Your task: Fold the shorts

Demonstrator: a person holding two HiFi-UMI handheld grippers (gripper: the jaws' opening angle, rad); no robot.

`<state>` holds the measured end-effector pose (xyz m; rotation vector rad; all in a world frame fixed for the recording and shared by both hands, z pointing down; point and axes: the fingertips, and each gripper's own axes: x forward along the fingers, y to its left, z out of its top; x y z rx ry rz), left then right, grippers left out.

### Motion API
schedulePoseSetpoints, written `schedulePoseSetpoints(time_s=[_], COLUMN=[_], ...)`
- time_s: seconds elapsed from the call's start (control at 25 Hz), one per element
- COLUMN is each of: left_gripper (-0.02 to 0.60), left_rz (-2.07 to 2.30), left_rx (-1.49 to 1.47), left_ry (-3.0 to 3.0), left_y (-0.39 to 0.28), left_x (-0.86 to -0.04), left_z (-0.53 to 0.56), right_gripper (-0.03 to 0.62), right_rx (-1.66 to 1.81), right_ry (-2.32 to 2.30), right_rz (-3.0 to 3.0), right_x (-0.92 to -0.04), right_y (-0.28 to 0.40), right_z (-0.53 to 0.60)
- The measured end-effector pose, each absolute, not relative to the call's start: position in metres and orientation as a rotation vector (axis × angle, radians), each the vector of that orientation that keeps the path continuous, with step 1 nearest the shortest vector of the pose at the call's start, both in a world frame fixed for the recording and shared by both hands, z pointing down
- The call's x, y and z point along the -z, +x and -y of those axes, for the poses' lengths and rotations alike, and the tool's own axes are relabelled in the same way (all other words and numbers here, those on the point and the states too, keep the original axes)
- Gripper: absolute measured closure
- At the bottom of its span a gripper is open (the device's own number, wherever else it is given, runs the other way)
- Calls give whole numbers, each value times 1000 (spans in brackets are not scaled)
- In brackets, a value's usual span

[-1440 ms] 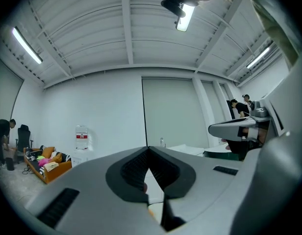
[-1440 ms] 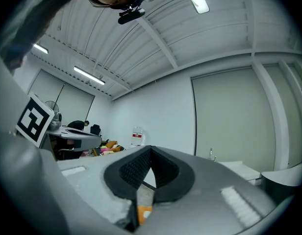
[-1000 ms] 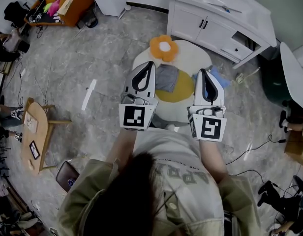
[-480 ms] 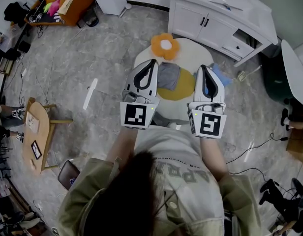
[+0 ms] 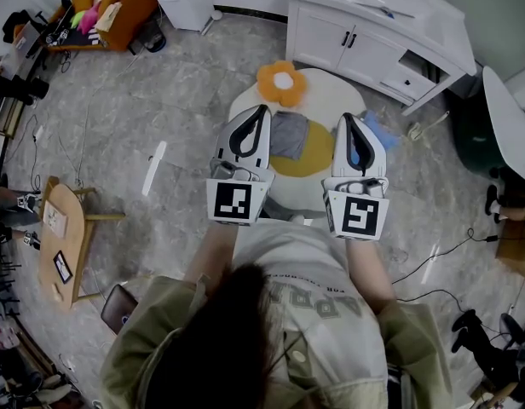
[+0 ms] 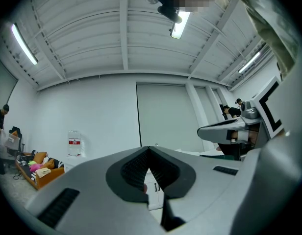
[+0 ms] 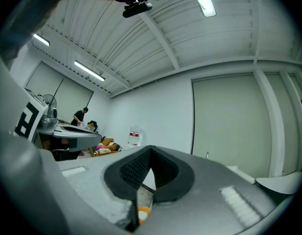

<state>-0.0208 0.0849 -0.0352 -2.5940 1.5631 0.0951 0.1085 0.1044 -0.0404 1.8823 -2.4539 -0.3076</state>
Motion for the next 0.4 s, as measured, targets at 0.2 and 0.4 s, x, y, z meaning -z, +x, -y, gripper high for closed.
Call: schedulePoseSetpoints(time_s=[0.2,0.4], left_gripper=[572,572], left_rz=[-1569,-1576], left_rx=[-93,-91], left_ry=[-2598,-2603], left_y=[-20,-20], left_x=[32,28], left_z=[-85,-83], right_gripper=[595,595], right_rx=[303,296], right_ry=[1875,1889], right_rz=[2453,2476], right_x=[39,42], right_y=[110,108], right_z=[-103,-100])
